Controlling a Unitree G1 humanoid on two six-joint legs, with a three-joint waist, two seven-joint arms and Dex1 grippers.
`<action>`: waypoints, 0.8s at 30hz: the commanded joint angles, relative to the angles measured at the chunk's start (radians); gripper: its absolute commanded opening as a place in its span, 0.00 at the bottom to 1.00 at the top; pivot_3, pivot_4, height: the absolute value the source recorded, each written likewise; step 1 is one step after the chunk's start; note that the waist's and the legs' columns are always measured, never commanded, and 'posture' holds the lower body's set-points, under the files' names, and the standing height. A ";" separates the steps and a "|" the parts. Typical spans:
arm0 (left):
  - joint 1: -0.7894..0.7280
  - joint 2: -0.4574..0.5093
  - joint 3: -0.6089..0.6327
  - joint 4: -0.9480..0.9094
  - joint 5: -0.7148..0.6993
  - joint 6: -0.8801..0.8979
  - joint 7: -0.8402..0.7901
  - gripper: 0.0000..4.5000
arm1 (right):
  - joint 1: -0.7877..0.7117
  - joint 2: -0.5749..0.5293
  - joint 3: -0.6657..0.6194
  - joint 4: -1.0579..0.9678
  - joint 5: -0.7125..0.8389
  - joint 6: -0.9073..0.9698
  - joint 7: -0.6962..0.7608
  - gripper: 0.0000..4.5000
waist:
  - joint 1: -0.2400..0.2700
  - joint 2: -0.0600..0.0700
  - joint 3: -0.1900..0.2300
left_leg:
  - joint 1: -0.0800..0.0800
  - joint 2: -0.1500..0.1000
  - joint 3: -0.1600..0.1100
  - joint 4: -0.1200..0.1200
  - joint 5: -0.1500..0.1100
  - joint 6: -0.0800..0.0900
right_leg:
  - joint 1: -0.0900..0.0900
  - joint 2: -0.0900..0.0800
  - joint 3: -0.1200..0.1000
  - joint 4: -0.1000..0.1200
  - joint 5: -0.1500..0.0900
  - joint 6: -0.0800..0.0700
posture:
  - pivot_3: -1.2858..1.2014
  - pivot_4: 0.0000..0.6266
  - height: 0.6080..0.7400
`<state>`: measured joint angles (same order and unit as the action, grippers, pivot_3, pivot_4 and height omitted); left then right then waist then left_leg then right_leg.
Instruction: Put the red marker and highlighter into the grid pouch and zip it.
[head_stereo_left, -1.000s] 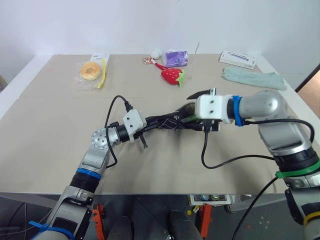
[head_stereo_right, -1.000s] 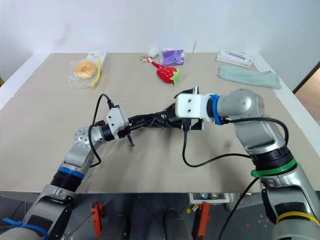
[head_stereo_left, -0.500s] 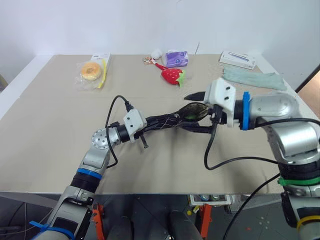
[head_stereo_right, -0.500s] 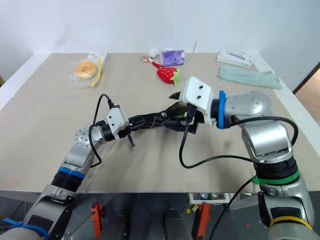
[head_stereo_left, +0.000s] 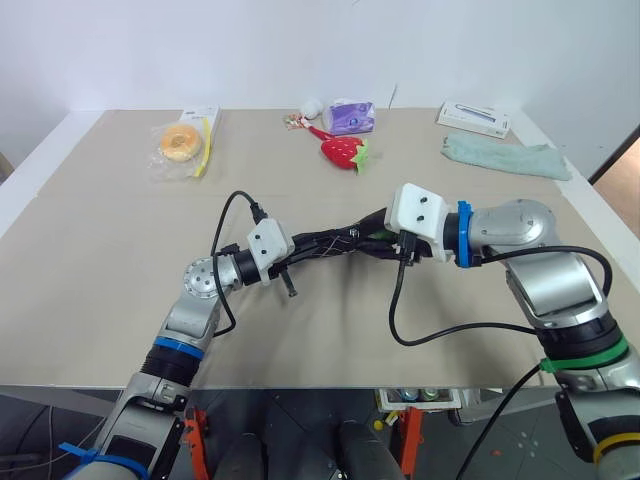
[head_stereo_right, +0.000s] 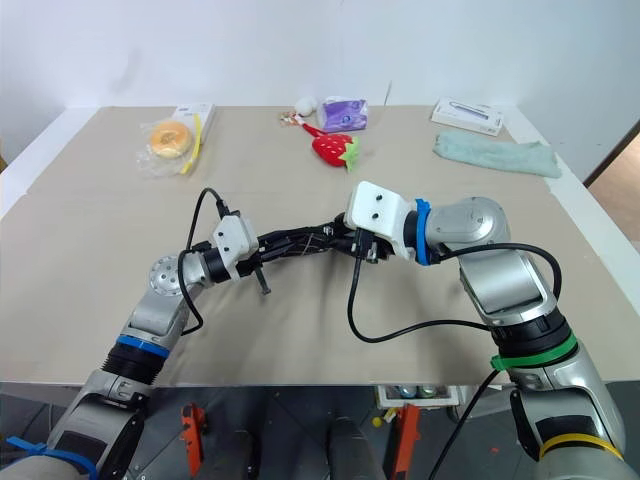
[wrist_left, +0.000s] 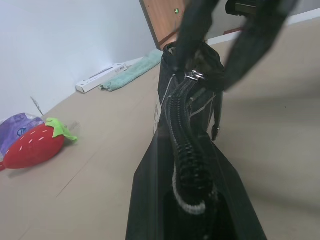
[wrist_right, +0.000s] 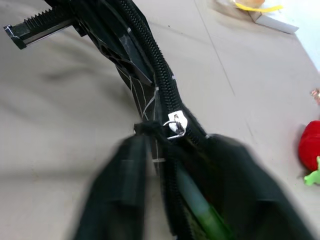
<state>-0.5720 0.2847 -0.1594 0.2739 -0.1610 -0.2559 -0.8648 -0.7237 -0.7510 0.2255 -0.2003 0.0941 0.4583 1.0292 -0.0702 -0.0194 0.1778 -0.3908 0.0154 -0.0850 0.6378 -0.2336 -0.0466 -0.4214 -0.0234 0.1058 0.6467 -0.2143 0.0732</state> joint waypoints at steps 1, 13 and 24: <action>0.000 0.000 0.014 -0.042 -0.013 -0.003 0.007 0.00 | -0.025 -0.017 -0.039 -0.022 0.021 -0.008 0.019 0.01 | 0.000 0.000 0.000 | 0.000 0.000 0.000 0.000 0.000 0.000 | 0.000 0.000 0.000 0.000 0.000 0.000 | 0.52 0.24 0.99; 0.002 0.005 0.016 -0.042 -0.013 -0.006 0.006 0.00 | 0.010 -0.090 -0.117 0.013 0.063 0.005 0.045 0.01 | 0.000 0.000 0.000 | 0.000 0.000 0.000 0.000 0.000 0.000 | 0.000 0.000 0.000 0.000 0.000 0.000 | 0.52 0.24 0.99; 0.012 0.006 0.014 -0.049 -0.013 -0.004 0.005 0.00 | 0.019 -0.215 -0.207 0.296 0.011 -0.118 0.005 0.01 | 0.000 0.000 0.000 | 0.000 0.000 0.001 0.000 0.000 0.000 | 0.000 0.000 0.001 0.000 0.000 0.000 | 0.52 0.24 0.99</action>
<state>-0.5607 0.2861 -0.1599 0.2607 -0.1610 -0.2555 -0.8622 -0.6924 -0.9396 0.0695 0.0713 0.1190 0.3689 1.0532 -0.0701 -0.0194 0.1778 -0.3905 0.0151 -0.0842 0.6377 -0.2336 -0.0466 -0.4213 -0.0236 0.1065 0.6466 -0.2146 0.0734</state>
